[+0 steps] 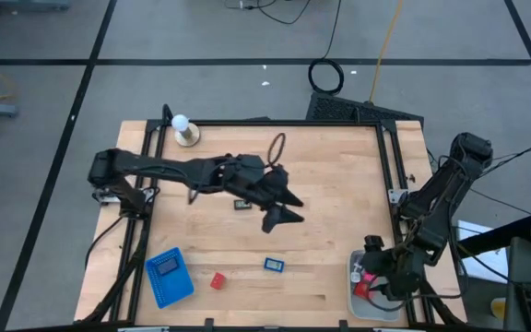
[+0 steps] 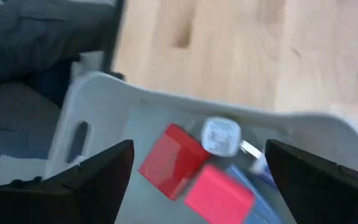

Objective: Pick & Place Office items
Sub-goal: Put the black digital timer into the blue bin

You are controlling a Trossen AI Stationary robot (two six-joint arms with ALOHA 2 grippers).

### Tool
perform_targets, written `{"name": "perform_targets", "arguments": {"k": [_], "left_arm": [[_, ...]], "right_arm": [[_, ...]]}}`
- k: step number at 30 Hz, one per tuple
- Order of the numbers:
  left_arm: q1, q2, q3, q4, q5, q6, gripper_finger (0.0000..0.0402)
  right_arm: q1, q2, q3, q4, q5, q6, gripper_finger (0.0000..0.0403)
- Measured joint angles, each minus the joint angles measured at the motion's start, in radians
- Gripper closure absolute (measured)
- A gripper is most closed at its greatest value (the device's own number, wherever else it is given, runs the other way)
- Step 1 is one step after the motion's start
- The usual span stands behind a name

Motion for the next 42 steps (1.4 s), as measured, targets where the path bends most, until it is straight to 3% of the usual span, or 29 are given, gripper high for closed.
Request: {"name": "perform_targets", "arguments": {"k": [8, 13, 16, 21, 24, 30, 42], "left_arm": [[-0.121, -0.162, 0.000, -0.185, -0.380, 0.102, 0.0144], [-0.188, -0.225, 0.001, -0.259, -0.516, 0.169, 0.0144], [-0.198, -0.246, 0.000, -0.307, -0.541, 0.171, 0.0144], [-0.200, -0.282, 0.000, -0.412, -0.569, 0.168, 0.0144], [-0.209, -0.302, 0.000, -0.479, -0.578, 0.138, 0.0144], [-0.256, -0.313, 0.001, -0.556, -0.637, 0.109, 0.0144], [-0.234, -0.315, 0.000, -0.949, -0.736, -0.052, 0.0144]], "right_arm": [[-0.118, -0.055, 0.000, 0.101, -0.002, -0.157, 0.0047], [-0.267, -0.085, 0.002, 0.164, -0.007, -0.262, 0.0046], [-0.372, -0.100, 0.002, 0.208, -0.024, -0.324, 0.0046], [-0.528, -0.104, 0.002, 0.300, -0.145, -0.393, 0.0046], [-0.583, -0.095, 0.002, 0.384, -0.196, -0.457, 0.0046], [-0.640, -0.093, 0.002, 0.448, -0.188, -0.557, 0.0046], [-0.650, -0.093, 0.001, 0.574, 0.094, -0.737, 0.0046]]}}
